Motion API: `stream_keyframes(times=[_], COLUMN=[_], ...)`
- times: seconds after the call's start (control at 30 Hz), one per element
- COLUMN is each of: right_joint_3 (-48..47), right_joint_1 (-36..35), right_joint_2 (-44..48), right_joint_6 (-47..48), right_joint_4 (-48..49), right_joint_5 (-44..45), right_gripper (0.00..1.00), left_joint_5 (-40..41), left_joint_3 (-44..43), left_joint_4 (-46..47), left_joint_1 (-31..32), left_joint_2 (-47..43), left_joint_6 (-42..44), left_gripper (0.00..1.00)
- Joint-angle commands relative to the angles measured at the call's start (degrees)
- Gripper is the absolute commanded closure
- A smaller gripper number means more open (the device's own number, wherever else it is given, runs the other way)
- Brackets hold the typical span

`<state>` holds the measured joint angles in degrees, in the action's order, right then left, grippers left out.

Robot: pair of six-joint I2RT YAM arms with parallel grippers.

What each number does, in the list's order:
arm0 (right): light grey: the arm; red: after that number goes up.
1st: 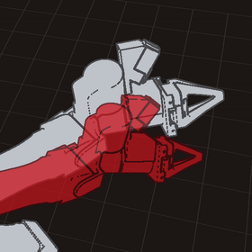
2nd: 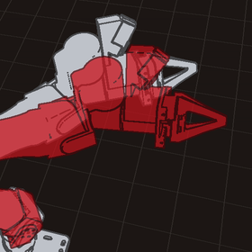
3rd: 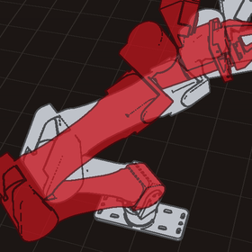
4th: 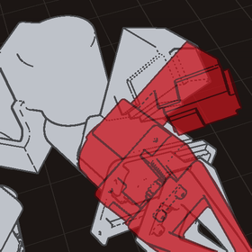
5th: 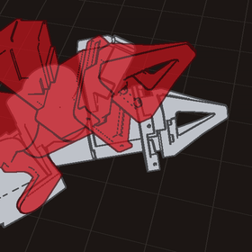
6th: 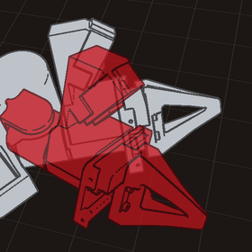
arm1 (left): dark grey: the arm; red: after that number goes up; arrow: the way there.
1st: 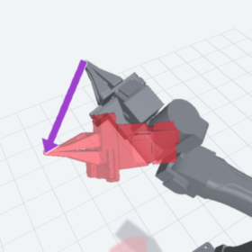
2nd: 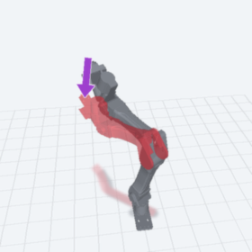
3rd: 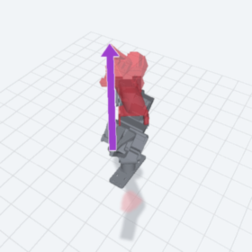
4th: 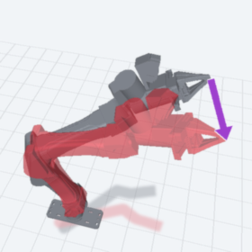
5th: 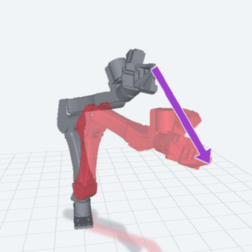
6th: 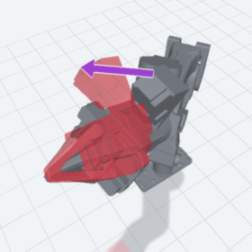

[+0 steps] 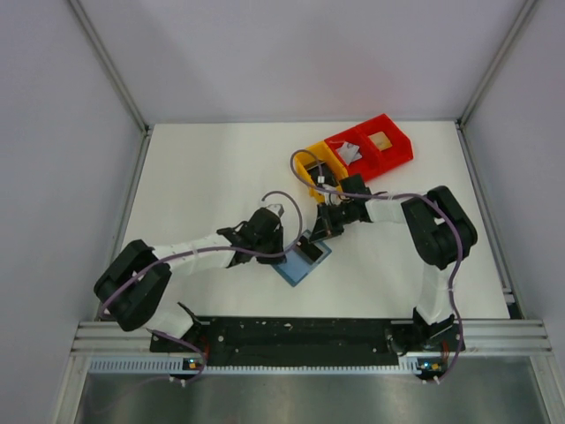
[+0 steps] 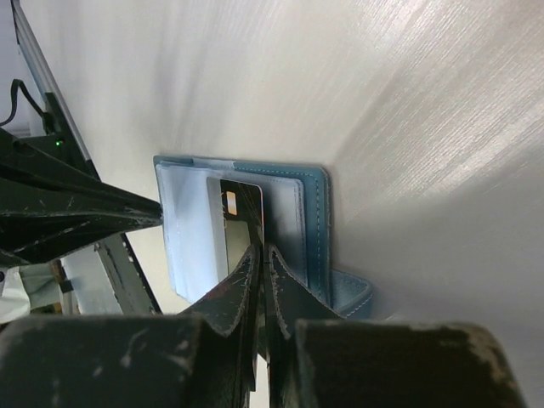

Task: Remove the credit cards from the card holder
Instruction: Remove the credit card from the card holder.

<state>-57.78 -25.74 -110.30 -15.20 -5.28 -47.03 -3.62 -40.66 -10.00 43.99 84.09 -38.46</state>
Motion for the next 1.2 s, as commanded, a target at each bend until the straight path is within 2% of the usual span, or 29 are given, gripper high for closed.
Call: stream_keyframes(times=[0.0,0.07,0.2,0.47,0.53,0.63,0.8,0.9,1.07,1.13,1.17], right_joint_3=[0.21,0.21,0.3,0.47,0.47,0.39,0.47,0.74,0.91,1.79,2.05], right_joint_1=[-0.01,-0.01,-0.02,-0.01,0.07,0.16,3.58,6.22,6.49,6.14,5.79], right_joint_2=[-0.97,-1.23,-2.02,-4.22,-4.48,-4.14,-1.15,3.32,12.38,15.63,17.38], right_joint_6=[0.96,0.88,0.61,-0.27,-0.18,0.26,0.88,1.66,1.49,1.49,1.75], right_joint_4=[1.23,1.23,1.94,3.69,3.78,3.52,1.94,-0.16,-2.46,-2.89,-3.33], right_joint_5=[0.53,0.36,-1.84,-5.44,-5.97,-5.8,-4.13,-1.68,0.62,0.36,0.18], right_gripper=[1.0,0.98,0.86,0.84,0.86,1.0,1.0,1.0,1.0,1.0,1.0], left_joint_5=[0.01,-0.25,-1.04,-2.01,-2.27,-2.62,-2.36,-1.57,-0.6,0.18,0.89], left_joint_3=[-3.97,-5.82,-8.29,-6.54,-5.57,-4.69,-2.94,-1.7,-1.43,-1.7,-2.05], left_joint_4=[2.26,2.97,1.74,-0.81,-0.64,-0.55,-0.9,-0.81,-0.64,-0.63,-1.07], left_joint_1=[0.13,0.13,0.13,0.22,0.22,0.22,0.22,0.22,0.22,0.13,0.05], left_joint_2=[-0.96,1.41,7.21,10.3,10.47,10.48,7.85,5.39,0.65,-3.3,-5.32], left_joint_6=[2.59,3.3,3.83,2.6,1.99,1.63,1.63,1.46,2.07,3.55,4.52], left_gripper=[1.0,1.0,1.0,1.0,1.0,1.0,1.0,1.0,1.0,0.89,0.8])
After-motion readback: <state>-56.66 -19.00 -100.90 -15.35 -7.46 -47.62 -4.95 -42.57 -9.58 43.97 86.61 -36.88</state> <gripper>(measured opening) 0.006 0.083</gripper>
